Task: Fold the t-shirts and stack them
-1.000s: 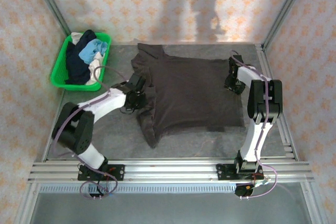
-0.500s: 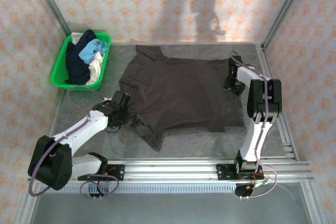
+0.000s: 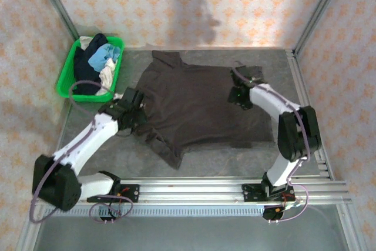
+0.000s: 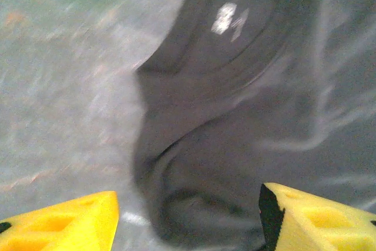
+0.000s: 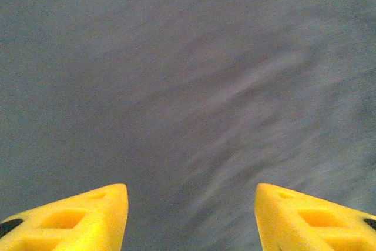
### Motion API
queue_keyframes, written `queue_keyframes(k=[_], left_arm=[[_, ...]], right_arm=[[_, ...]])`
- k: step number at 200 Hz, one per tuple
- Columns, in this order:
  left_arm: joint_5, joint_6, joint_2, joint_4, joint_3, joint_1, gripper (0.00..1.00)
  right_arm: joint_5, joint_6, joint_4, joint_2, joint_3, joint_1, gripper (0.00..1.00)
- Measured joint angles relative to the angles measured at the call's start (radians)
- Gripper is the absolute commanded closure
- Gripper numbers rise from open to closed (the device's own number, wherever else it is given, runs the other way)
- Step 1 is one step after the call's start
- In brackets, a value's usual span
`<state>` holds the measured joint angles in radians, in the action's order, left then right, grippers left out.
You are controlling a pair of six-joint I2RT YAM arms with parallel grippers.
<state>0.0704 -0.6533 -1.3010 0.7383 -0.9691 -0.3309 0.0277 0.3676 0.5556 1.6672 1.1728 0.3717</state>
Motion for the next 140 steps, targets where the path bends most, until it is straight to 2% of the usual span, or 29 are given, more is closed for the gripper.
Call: queue_keyframes(k=[24, 42, 62, 83, 140], left_arm=[[-0.034, 0.035, -0.289, -0.075, -0.186, 0.000, 0.40], [-0.044, 0.062, -0.506, -0.094, -0.326, 0.000, 0.40], [-0.037, 0.097, -0.709, -0.087, -0.497, 0.004, 0.42], [-0.033, 0.124, -0.857, -0.050, -0.660, 0.024, 0.46], [-0.015, 0.167, -1.067, 0.076, -1.003, 0.086, 0.45]], right_arm=[[0.040, -0.021, -0.124, -0.053, -0.093, 0.230, 0.35], [0.036, -0.024, -0.150, -0.023, -0.095, 0.306, 0.36], [-0.033, -0.008, -0.144, 0.053, -0.069, 0.289, 0.36], [-0.116, 0.031, -0.106, 0.135, -0.040, 0.238, 0.36], [-0.209, 0.078, 0.010, 0.337, 0.179, 0.118, 0.36]])
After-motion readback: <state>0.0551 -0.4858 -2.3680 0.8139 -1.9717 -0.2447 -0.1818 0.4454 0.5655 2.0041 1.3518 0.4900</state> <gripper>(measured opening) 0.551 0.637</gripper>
